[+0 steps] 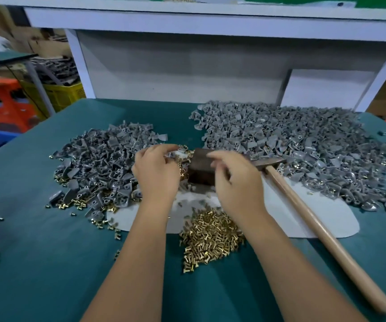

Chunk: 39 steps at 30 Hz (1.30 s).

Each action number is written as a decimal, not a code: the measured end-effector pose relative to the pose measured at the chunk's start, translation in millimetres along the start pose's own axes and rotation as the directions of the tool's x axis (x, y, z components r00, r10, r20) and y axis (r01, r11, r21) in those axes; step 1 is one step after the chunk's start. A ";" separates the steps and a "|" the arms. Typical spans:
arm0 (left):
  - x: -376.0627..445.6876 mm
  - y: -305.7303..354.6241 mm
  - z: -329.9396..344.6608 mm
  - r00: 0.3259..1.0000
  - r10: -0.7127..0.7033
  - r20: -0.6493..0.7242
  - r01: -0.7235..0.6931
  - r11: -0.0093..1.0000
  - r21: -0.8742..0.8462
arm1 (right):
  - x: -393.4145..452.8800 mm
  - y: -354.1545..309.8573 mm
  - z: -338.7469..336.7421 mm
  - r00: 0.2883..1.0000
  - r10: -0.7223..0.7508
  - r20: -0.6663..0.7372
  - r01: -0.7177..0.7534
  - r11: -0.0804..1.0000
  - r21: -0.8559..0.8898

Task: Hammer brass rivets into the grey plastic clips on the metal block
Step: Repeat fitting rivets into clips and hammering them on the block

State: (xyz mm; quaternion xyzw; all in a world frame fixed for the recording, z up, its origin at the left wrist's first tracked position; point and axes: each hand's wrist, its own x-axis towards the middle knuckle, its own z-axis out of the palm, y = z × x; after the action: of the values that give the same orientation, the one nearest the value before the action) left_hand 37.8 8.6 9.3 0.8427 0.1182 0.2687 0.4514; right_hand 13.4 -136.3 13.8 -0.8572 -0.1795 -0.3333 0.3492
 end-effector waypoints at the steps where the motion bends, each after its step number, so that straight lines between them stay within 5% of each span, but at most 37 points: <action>1: 0.9 -2.7 -2.1 1.000 0.025 -0.001 -0.025 0.999 0.030 | -4.8 -6.2 1.1 0.996 -0.053 0.076 0.051 0.998 0.023; 6: 5.6 -11.8 0.6 0.975 0.115 0.192 -0.179 0.915 0.361 | -15.5 -17.3 18.9 0.866 -0.088 0.493 0.172 0.977 -0.127; 9: 5.8 -13.4 4.6 0.951 0.035 0.307 -0.181 0.868 0.461 | -14.0 -10.9 21.3 0.831 -0.060 0.553 0.163 0.977 -0.139; 12: 6.4 -13.0 6.3 0.964 0.037 0.265 -0.156 0.881 0.447 | -11.4 -6.6 20.1 0.839 -0.040 0.542 0.085 0.995 -0.058; 19: 1.1 -10.1 6.6 0.989 0.113 0.099 -0.143 0.910 0.389 | -7.2 -6.6 17.1 0.917 0.035 0.398 -0.058 0.997 0.047; 26: -8.4 10.9 8.1 0.973 0.208 0.103 -0.179 0.955 -0.235 | 5.4 1.4 2.3 0.970 0.237 -0.050 -0.220 0.947 0.235; 39: -16.4 19.9 24.1 0.917 0.279 0.284 -0.232 0.955 -0.186 | 11.0 29.0 -2.9 0.934 0.345 -0.090 -0.338 0.938 0.081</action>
State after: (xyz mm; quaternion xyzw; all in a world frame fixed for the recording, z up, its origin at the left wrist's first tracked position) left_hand 36.8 -26.7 9.3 0.8462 -0.0850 0.1991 0.4869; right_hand 35.6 -157.6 9.1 -0.8455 -0.0203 -0.3053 0.4377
